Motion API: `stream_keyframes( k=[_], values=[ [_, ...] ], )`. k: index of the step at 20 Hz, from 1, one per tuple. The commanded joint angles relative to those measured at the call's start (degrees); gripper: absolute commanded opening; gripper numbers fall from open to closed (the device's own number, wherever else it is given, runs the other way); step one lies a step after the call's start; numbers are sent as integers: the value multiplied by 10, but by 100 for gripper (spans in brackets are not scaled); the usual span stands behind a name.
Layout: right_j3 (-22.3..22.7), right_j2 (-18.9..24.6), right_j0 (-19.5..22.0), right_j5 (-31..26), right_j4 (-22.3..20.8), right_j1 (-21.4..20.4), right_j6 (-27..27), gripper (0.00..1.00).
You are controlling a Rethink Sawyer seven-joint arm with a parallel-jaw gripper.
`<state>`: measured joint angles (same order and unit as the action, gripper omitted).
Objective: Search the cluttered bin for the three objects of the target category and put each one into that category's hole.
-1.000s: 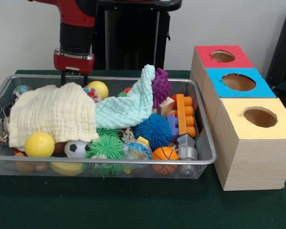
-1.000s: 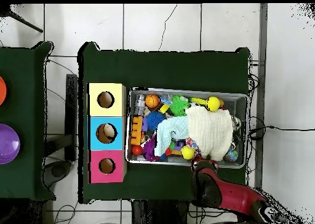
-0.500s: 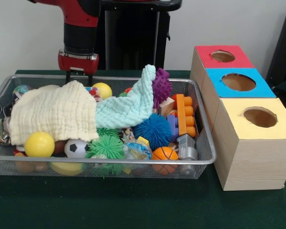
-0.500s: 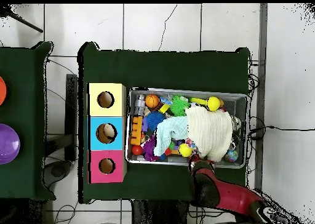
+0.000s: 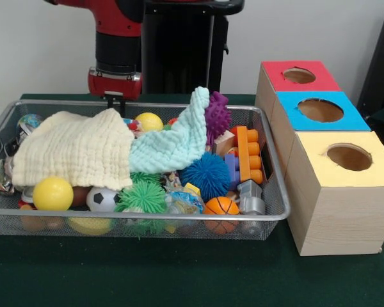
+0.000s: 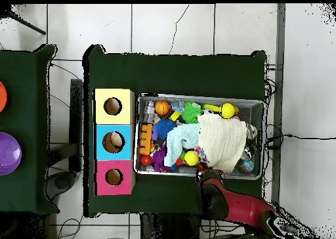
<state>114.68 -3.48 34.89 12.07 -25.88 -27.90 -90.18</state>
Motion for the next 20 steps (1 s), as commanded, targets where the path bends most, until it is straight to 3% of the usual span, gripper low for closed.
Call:
stream_keyframes(
  k=[1, 5, 10, 14, 16, 20],
  values=[
    [48, 21, -44, -58, 10, 32, -91, 0],
    [66, 27, -50, -68, 16, -11, -95, 0],
    [85, 44, -66, -146, 37, -100, -76, 0],
    [79, 20, -106, -173, 48, -149, -67, 0],
    [64, -7, -137, -162, 45, -159, -69, 0],
    [46, -24, -154, -136, 33, -146, -79, 0]
  ],
)
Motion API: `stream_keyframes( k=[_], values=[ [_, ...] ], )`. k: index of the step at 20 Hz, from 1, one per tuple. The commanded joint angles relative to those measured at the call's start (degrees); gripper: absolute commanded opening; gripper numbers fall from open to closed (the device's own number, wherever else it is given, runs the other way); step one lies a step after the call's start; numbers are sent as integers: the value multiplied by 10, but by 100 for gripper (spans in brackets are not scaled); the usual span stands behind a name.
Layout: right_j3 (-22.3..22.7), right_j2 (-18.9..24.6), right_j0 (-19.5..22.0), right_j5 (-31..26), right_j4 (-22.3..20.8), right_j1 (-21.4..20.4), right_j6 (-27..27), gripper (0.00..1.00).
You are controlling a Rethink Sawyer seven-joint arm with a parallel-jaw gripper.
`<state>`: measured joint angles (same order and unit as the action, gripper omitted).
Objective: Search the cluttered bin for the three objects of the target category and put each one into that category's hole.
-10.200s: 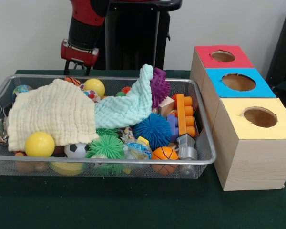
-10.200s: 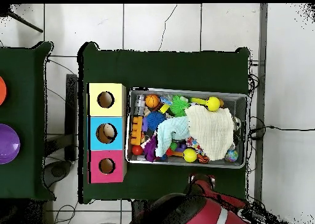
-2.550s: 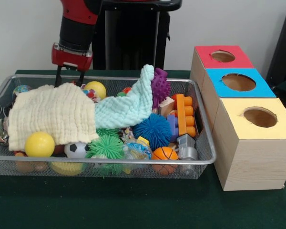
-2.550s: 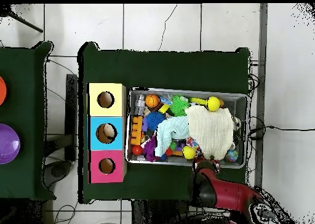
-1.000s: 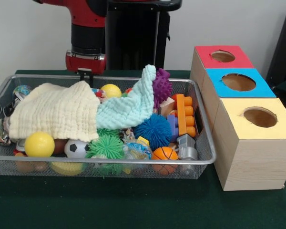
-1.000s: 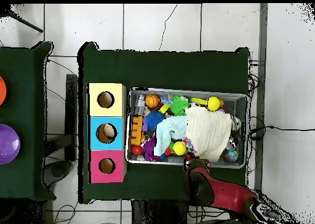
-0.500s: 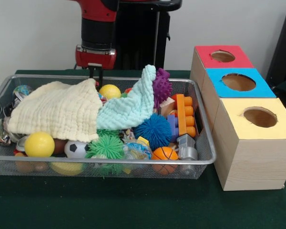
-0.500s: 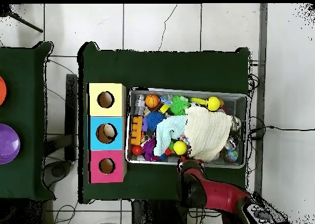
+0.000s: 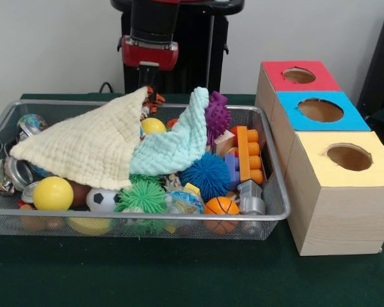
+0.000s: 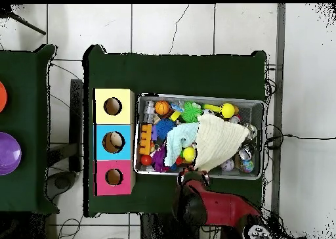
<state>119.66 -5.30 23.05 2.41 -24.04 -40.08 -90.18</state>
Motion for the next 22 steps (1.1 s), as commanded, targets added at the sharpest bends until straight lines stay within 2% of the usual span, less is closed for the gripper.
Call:
stream_keyframes(
  k=[1, 5, 8, 10, 15, 19, 22],
  values=[
    [-7, -9, -39, -35, 13, -23, -82, 0],
    [-19, 0, -43, -36, 19, -29, -85, 0],
    [-9, 58, -12, -42, 31, -51, -90, 0],
    [-1, 83, 1, -53, 41, -68, -94, 0],
    [-8, 136, 24, -27, 44, -93, -97, 0],
    [-8, 182, 52, -48, 49, -112, -84, 0],
    [-10, 221, 77, -82, 70, -116, -77, 0]
  ],
)
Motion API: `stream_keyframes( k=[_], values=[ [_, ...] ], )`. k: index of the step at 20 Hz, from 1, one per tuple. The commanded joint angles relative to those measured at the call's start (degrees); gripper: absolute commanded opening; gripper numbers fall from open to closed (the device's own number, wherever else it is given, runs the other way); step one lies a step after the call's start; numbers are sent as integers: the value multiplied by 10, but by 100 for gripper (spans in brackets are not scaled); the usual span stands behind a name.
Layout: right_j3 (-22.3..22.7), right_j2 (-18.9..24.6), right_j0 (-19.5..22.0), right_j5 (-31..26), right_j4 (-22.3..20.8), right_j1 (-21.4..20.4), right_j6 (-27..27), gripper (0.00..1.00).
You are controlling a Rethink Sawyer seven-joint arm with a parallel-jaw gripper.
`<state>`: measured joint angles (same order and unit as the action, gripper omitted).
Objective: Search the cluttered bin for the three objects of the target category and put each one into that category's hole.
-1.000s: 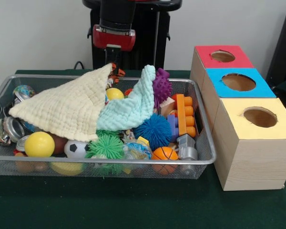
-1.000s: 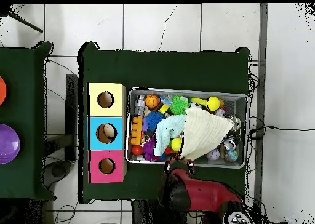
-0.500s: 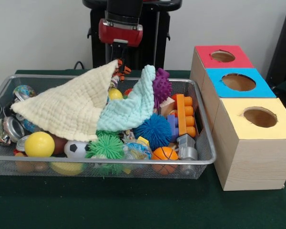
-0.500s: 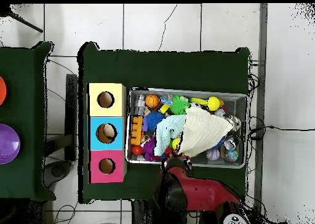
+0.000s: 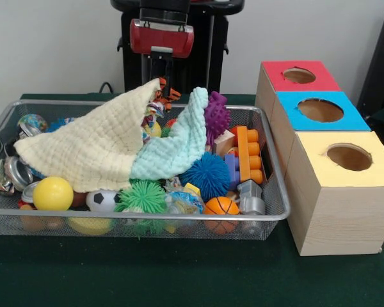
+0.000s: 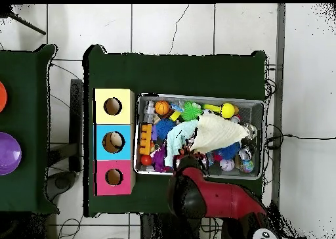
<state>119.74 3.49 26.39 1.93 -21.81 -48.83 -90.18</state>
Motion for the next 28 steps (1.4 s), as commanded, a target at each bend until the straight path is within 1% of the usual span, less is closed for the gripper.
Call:
stream_keyframes(
  k=[1, 4, 6, 9, 10, 11, 12, 15, 16, 18, 22, 25, 27, 28],
  values=[
    [-14, 140, 48, -88, 55, -28, -74, 0],
    [-26, 164, 65, -115, 70, -15, -60, 0],
    [-31, 177, 73, -122, 78, -8, -56, 0],
    [-32, 197, 84, -124, 86, -5, -54, 0],
    [-33, 213, 95, -116, 85, 5, -52, 0],
    [-34, 218, 99, -110, 84, 12, -53, 0],
    [-38, 229, 107, -96, 78, 28, -52, 0],
    [-53, 232, 109, -55, 61, 62, -55, 0],
    [-56, 230, 110, -31, 50, 73, -59, 0],
    [-62, 227, 112, -8, 38, 82, -61, 0],
    [-75, 232, 122, 0, 29, 113, -55, 0],
    [-86, 222, 120, -8, 35, 144, -53, 0],
    [-90, 206, 114, -37, 52, 164, -56, 0],
    [-96, 206, 116, -48, 55, 176, -53, 0]
  ],
)
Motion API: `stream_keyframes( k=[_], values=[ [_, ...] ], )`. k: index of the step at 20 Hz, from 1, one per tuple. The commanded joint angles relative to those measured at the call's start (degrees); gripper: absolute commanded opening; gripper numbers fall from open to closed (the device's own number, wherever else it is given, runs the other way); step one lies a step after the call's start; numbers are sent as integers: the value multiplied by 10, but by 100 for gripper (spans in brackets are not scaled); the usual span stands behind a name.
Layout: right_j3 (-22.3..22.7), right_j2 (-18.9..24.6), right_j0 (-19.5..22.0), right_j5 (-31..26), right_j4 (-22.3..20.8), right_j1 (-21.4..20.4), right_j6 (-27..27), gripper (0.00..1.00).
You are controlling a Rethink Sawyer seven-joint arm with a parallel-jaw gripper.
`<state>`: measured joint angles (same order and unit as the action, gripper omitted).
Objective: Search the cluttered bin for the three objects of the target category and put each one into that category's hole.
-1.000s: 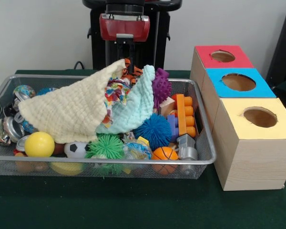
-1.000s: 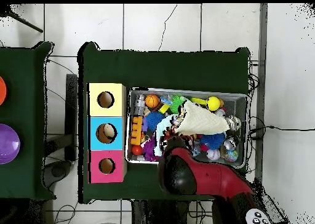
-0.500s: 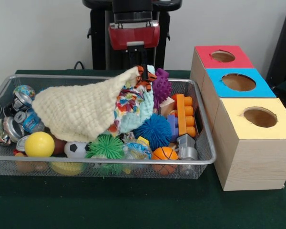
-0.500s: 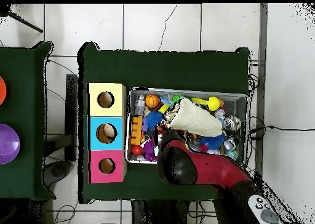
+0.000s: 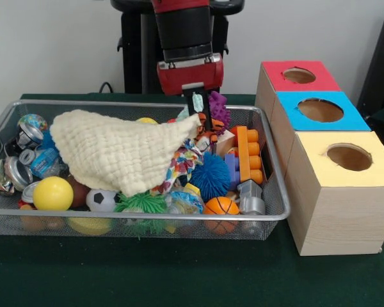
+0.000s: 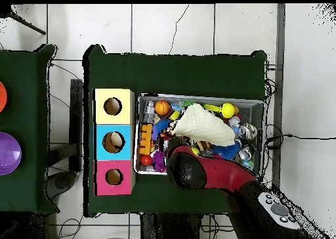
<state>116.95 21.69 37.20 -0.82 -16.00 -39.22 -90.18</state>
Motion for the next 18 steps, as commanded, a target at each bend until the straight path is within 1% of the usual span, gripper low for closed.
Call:
stream_keyframes(
  k=[1, 2, 4, 6, 7, 10, 13, 14, 15, 17, 18],
  values=[
    [-70, 22, 8, -28, -1, 86, -52, 0],
    [-73, 16, 7, -52, 10, 95, -51, 0],
    [-81, 16, 10, -66, 13, 113, -47, 0],
    [-89, 19, 13, -76, 8, 116, -36, 0],
    [-91, 22, 14, -84, 8, 118, -33, 100],
    [-98, 21, 12, -109, 12, 116, -23, 100],
    [-98, 21, 12, -113, 9, 114, -21, 100],
    [-97, 6, 3, -106, 11, 104, -32, 100],
    [-93, 7, 3, -104, 13, 99, -38, 100],
    [-84, -14, -16, -109, 21, 76, -55, 100],
    [-72, -22, -24, -108, 24, 56, -65, 100]
  ],
)
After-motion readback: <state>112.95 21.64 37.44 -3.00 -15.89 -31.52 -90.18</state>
